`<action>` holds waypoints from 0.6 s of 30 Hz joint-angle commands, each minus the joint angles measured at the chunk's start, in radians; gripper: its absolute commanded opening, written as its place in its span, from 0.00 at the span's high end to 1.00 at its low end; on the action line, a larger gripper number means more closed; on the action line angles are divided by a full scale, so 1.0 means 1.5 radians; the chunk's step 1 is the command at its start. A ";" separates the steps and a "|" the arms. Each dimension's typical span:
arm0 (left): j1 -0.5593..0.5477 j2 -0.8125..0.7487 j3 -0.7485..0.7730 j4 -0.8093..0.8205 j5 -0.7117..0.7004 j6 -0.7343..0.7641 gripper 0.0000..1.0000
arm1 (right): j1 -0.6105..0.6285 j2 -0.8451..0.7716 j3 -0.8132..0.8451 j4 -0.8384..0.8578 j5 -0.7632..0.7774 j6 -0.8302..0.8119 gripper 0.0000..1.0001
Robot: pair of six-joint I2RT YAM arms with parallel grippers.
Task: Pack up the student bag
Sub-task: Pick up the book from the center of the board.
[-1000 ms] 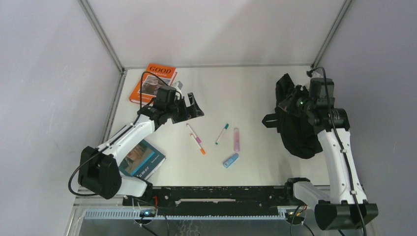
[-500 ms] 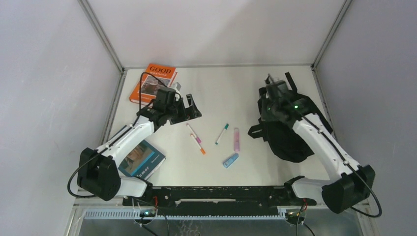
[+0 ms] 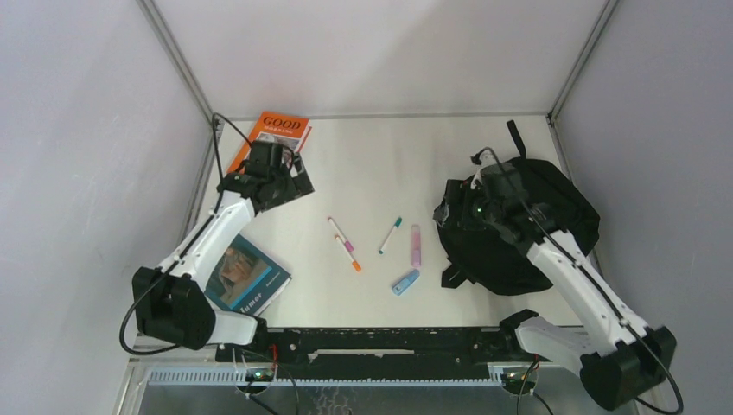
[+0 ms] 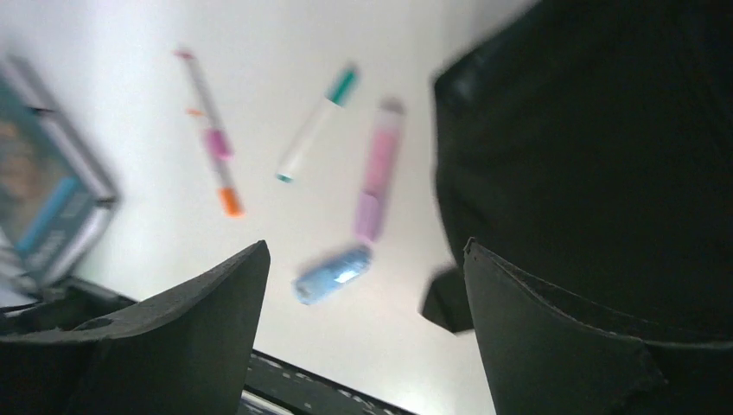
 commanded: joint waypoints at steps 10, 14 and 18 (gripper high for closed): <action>-0.003 0.307 0.394 -0.072 -0.316 0.299 0.00 | -0.003 -0.068 -0.060 0.132 -0.067 0.114 0.09; 0.000 0.451 0.552 -0.148 -0.328 0.377 0.00 | -0.018 -0.093 -0.079 0.127 -0.075 0.117 0.09; 0.001 0.578 0.660 -0.181 -0.330 0.429 0.00 | -0.023 -0.095 -0.081 0.122 -0.086 0.119 0.09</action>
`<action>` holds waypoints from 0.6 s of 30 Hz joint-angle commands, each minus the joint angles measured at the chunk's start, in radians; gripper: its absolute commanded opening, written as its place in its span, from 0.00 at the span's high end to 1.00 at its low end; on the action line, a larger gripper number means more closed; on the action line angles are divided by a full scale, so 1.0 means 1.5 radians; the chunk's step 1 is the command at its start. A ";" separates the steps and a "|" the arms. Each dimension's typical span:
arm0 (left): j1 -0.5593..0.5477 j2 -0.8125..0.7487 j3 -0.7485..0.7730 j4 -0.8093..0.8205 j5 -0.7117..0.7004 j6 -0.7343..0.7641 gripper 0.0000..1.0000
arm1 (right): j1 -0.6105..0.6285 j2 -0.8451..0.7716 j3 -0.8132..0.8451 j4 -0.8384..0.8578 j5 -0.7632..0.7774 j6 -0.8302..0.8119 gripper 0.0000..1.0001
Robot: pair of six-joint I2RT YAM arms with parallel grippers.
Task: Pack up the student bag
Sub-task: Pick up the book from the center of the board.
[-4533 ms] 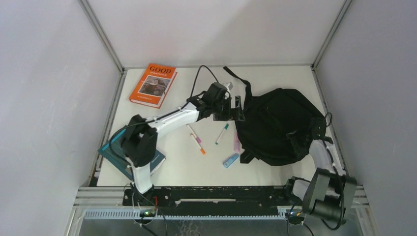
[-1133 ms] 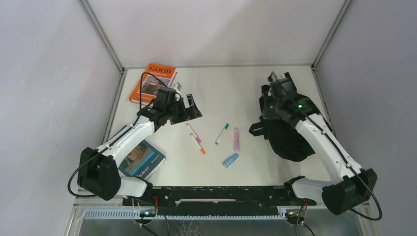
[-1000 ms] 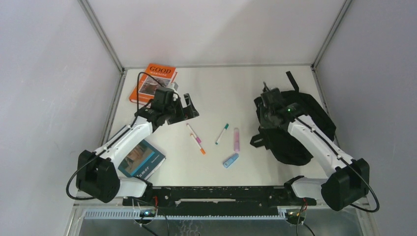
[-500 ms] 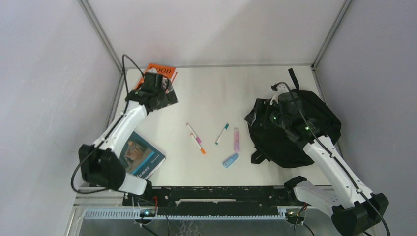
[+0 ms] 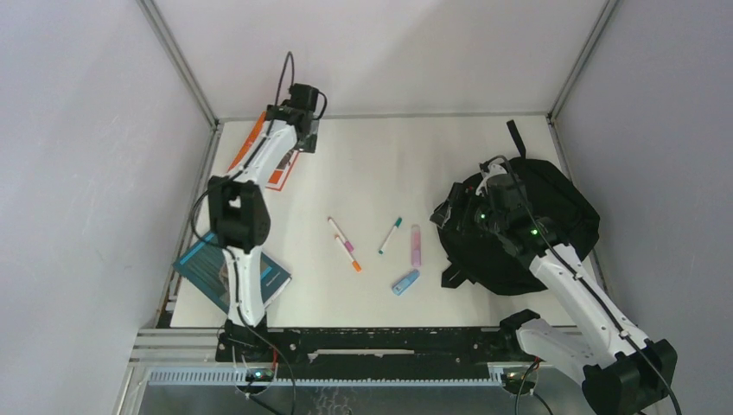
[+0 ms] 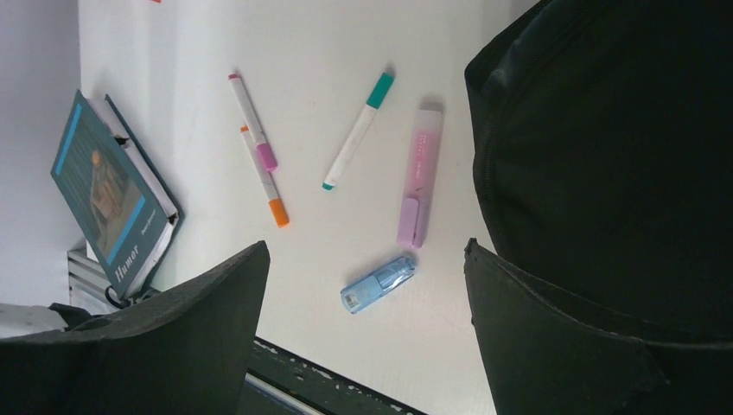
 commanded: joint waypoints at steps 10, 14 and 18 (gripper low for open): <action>0.051 0.247 0.255 -0.054 0.108 0.131 0.02 | -0.007 -0.009 0.001 0.034 0.006 0.041 0.09; 0.077 0.273 0.256 -0.050 0.138 0.125 0.09 | -0.006 0.013 0.001 0.036 -0.005 0.048 0.09; 0.089 0.293 0.242 -0.049 0.158 0.124 0.21 | -0.006 0.032 0.001 0.042 -0.009 0.051 0.09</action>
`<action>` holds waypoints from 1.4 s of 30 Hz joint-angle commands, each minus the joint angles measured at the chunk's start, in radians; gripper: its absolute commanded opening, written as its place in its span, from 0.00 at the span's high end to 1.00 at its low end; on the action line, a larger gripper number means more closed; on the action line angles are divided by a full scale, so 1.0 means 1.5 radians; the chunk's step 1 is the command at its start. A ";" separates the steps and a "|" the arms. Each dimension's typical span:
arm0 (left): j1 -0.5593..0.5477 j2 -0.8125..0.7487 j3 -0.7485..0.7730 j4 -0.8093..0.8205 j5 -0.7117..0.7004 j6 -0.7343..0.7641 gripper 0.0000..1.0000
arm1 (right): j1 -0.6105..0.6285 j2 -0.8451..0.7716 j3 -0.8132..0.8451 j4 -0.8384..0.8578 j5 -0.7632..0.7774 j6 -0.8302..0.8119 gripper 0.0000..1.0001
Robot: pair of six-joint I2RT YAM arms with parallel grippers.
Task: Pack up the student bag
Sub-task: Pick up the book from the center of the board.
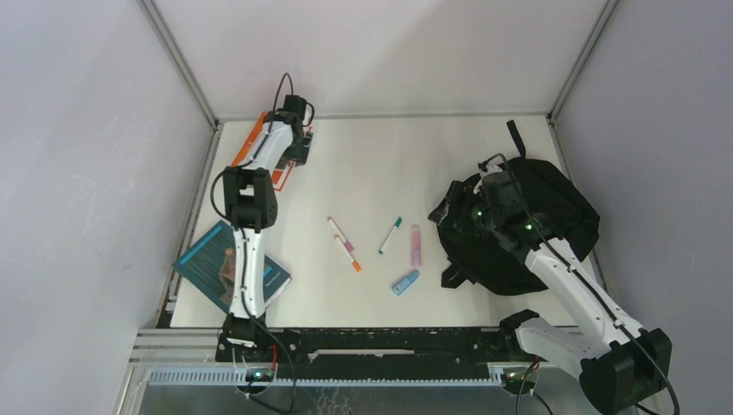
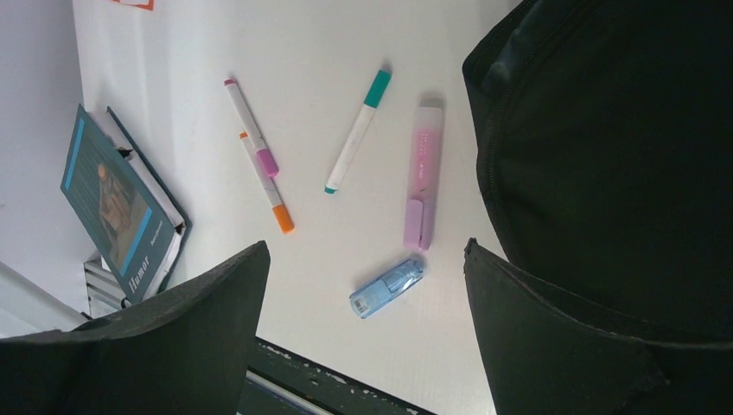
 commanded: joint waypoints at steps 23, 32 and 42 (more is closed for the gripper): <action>-0.113 -0.205 -0.210 0.064 0.091 -0.033 1.00 | 0.015 0.003 0.007 0.026 0.007 0.023 0.11; -0.241 -0.255 -0.328 0.130 0.044 0.067 1.00 | 0.016 -0.073 -0.033 -0.002 0.019 0.042 0.10; -0.264 -0.422 -0.466 0.198 0.217 0.066 1.00 | -0.052 0.026 -0.059 0.209 -0.103 0.252 0.00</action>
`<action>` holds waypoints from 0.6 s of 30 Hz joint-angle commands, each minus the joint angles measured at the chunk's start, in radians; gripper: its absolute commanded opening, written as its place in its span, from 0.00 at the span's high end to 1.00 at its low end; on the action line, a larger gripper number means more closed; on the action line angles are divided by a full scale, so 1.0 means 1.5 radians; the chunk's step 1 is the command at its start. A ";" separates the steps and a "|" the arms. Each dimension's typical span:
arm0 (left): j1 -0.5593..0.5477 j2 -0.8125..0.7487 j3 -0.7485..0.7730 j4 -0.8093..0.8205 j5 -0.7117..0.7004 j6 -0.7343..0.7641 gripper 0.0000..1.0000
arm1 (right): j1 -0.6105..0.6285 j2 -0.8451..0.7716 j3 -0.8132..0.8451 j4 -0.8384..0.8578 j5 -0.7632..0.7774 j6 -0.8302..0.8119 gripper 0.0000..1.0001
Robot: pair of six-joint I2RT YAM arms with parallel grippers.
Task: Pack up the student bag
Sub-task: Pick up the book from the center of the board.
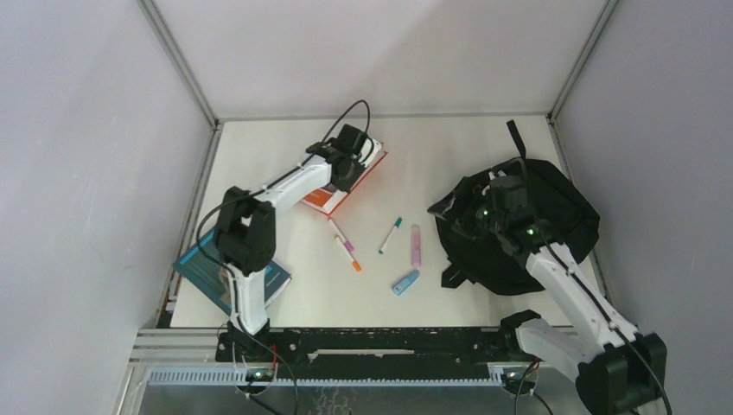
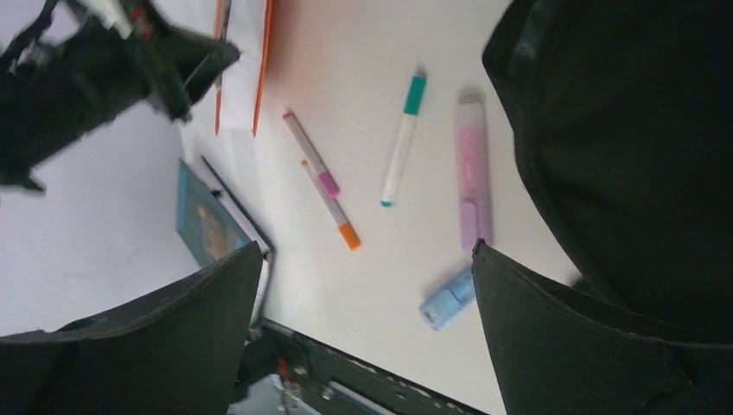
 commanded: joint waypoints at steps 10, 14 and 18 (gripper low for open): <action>-0.006 -0.190 -0.123 0.077 0.123 -0.011 1.00 | -0.013 0.360 0.157 0.362 -0.100 0.248 0.00; -0.006 -0.204 -0.136 0.089 0.132 -0.016 1.00 | 0.001 0.463 0.220 0.401 -0.117 0.280 0.00; -0.006 -0.210 -0.139 0.090 0.138 -0.019 1.00 | 0.031 0.546 0.290 0.394 -0.118 0.295 0.00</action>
